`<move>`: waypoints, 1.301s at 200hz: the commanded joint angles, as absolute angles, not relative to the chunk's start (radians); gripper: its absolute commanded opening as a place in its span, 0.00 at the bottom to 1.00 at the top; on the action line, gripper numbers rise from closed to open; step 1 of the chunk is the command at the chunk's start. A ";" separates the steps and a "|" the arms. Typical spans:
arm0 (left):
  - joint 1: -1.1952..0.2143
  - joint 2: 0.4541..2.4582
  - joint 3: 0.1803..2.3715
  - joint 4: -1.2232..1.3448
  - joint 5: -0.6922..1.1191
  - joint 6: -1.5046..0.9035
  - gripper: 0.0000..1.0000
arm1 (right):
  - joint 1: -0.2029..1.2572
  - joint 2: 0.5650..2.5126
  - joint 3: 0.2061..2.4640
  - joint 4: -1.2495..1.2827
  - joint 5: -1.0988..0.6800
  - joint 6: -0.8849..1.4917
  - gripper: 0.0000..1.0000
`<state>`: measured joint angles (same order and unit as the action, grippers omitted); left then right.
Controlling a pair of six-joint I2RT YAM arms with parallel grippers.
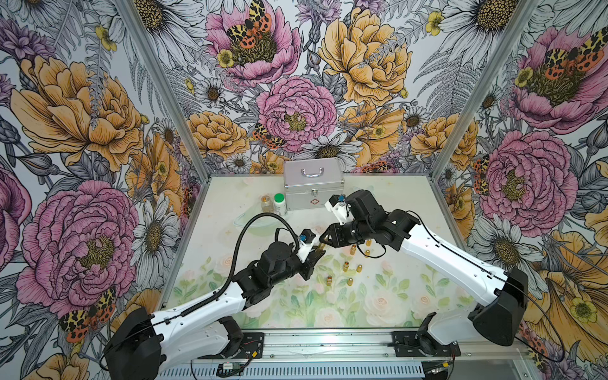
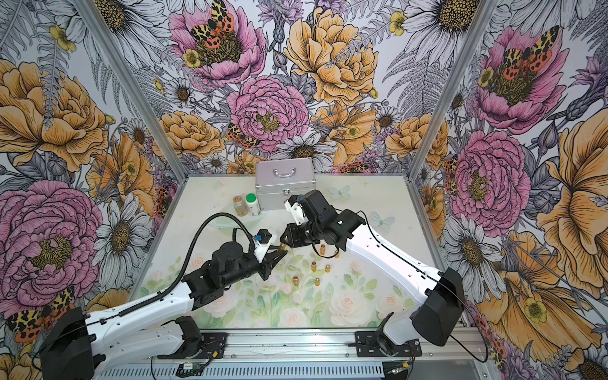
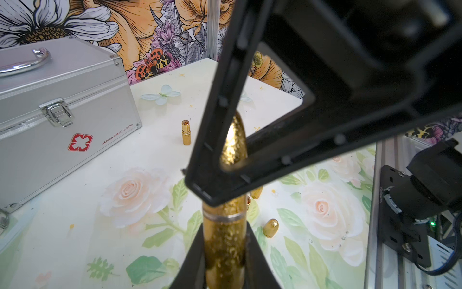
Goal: Open the lipstick cap
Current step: Open the cover of the lipstick, then place the cover at the center of the board.
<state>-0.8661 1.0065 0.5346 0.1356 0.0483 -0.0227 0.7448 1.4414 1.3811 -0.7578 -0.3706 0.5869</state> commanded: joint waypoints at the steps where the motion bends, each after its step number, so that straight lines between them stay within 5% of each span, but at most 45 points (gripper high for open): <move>1: -0.864 0.969 0.486 0.057 -0.066 -0.062 0.00 | 0.697 1.387 1.434 -0.755 -0.284 0.603 0.20; 97: -0.863 0.883 0.460 0.057 -0.094 -0.077 0.00 | 0.689 1.459 1.432 -0.739 -0.129 0.564 0.21; 260: -0.862 0.762 0.404 0.066 -0.167 -0.096 0.00 | 0.698 1.957 1.382 -0.415 0.232 0.691 0.22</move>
